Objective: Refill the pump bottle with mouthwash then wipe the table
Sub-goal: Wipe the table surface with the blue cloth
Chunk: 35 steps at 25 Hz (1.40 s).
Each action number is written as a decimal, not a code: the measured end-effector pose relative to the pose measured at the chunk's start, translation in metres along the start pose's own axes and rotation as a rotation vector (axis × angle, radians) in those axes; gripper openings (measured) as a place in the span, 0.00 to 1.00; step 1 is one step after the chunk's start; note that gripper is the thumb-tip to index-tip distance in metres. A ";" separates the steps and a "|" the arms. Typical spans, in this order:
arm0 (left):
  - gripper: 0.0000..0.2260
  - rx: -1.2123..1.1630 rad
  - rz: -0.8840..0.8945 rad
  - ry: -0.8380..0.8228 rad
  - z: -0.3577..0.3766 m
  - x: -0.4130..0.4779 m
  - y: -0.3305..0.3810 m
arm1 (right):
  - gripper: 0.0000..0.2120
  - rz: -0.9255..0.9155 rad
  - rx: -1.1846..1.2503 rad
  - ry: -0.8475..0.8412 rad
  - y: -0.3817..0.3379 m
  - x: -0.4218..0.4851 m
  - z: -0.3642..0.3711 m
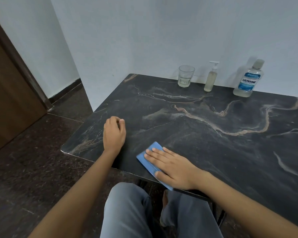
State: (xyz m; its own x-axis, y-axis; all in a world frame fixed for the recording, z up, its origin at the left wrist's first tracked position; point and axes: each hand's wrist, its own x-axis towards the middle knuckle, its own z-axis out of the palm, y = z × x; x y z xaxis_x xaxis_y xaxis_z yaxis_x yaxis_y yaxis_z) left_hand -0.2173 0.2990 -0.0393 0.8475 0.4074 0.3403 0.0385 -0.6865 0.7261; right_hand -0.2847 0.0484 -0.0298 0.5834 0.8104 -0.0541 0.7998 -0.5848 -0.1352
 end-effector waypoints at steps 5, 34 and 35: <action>0.11 0.058 -0.026 -0.006 -0.033 0.024 -0.041 | 0.27 0.204 0.027 -0.011 0.065 -0.067 -0.018; 0.12 -0.278 -0.408 0.557 -0.127 0.005 -0.101 | 0.25 -0.378 0.068 -0.030 -0.133 0.264 0.012; 0.11 -0.262 -0.403 0.531 -0.130 0.006 -0.102 | 0.24 -0.416 0.061 -0.033 -0.130 0.262 0.009</action>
State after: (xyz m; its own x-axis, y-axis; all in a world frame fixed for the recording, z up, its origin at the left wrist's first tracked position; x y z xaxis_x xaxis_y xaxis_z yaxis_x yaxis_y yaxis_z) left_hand -0.2848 0.4494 -0.0336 0.4194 0.8828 0.2116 0.1094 -0.2806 0.9536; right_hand -0.2372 0.3369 -0.0355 0.2067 0.9783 -0.0139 0.9559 -0.2049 -0.2104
